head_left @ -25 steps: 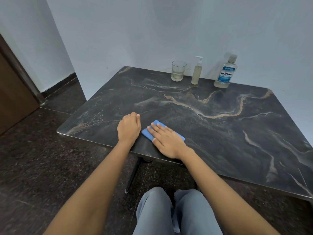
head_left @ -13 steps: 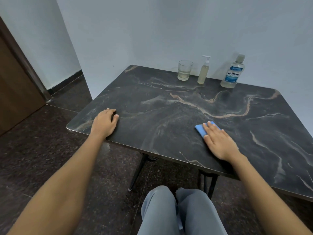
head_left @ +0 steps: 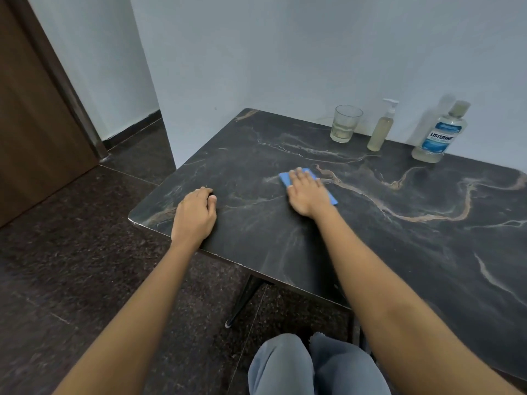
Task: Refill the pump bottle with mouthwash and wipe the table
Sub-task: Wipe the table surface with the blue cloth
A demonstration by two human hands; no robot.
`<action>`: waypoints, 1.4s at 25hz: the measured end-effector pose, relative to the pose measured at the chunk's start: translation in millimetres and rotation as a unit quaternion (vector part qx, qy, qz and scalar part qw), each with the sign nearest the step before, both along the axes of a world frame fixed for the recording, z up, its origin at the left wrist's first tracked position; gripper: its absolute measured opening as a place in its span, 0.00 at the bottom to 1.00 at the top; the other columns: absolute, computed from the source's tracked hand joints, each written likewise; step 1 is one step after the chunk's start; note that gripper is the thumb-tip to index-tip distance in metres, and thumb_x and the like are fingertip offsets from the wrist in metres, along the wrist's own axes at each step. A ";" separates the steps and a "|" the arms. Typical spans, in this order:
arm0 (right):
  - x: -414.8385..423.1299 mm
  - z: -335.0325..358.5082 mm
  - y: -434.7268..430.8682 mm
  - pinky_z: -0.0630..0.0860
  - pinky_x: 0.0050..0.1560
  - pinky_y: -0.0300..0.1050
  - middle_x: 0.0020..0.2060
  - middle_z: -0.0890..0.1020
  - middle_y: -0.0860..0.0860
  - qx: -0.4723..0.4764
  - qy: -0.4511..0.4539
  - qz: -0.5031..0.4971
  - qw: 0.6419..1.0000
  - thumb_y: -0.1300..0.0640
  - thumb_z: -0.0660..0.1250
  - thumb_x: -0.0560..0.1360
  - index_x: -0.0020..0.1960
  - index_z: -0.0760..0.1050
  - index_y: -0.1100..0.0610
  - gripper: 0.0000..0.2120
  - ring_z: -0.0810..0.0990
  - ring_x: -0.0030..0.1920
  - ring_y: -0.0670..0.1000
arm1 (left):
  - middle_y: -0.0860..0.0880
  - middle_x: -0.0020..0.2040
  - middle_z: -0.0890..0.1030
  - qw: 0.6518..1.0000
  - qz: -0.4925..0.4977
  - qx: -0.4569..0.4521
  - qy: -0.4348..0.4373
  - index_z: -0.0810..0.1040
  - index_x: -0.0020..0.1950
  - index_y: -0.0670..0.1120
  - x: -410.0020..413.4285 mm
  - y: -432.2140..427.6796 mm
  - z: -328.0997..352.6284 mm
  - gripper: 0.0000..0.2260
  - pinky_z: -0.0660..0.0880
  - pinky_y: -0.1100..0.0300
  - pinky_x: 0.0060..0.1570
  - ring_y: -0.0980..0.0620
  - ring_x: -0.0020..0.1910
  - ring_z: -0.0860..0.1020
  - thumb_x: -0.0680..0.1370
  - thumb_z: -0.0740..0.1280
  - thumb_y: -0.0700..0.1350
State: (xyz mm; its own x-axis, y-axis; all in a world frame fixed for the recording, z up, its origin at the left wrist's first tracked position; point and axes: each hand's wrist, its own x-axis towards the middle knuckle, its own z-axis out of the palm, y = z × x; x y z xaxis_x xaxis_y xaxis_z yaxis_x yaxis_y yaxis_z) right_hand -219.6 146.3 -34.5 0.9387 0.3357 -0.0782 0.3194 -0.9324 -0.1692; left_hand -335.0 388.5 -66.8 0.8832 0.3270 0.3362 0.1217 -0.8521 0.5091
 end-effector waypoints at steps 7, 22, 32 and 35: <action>-119.8 -12.3 19.1 0.41 0.75 0.45 0.78 0.47 0.48 0.001 -0.028 0.278 0.960 0.49 0.44 0.82 0.78 0.45 0.50 0.25 0.44 0.77 0.47 | 0.40 0.68 0.73 0.999 0.008 -0.021 0.029 0.72 0.68 0.40 3.1 6.9 1.8 0.17 0.64 0.47 0.66 0.41 0.68 0.69 0.82 0.54 0.45; -35.0 -0.5 40.2 0.44 0.75 0.52 0.78 0.48 0.51 -0.002 -0.007 0.078 0.997 0.51 0.44 0.82 0.78 0.46 0.53 0.25 0.45 0.77 0.50 | 0.44 0.41 0.80 0.984 0.071 -0.154 -0.055 0.77 0.46 0.39 -10.1 6.1 10.3 0.18 0.72 0.50 0.46 0.49 0.41 0.74 0.83 0.53 0.48; -137.0 -9.4 58.4 0.40 0.75 0.45 0.78 0.48 0.46 0.021 0.003 0.351 0.936 0.50 0.45 0.82 0.78 0.46 0.48 0.24 0.44 0.77 0.46 | 0.45 0.52 0.81 0.967 0.121 -0.220 -0.031 0.79 0.55 0.44 -9.9 54.7 16.3 0.17 0.65 0.59 0.51 0.47 0.52 0.76 0.82 0.53 0.50; -103.0 -5.5 93.6 0.42 0.75 0.47 0.78 0.50 0.48 0.023 0.011 0.323 0.946 0.51 0.45 0.82 0.78 0.48 0.50 0.24 0.46 0.77 0.47 | 0.42 0.54 0.81 0.967 0.151 -0.206 -0.021 0.79 0.56 0.44 2.1 44.6 18.1 0.18 0.67 0.55 0.51 0.42 0.55 0.76 0.82 0.52 0.50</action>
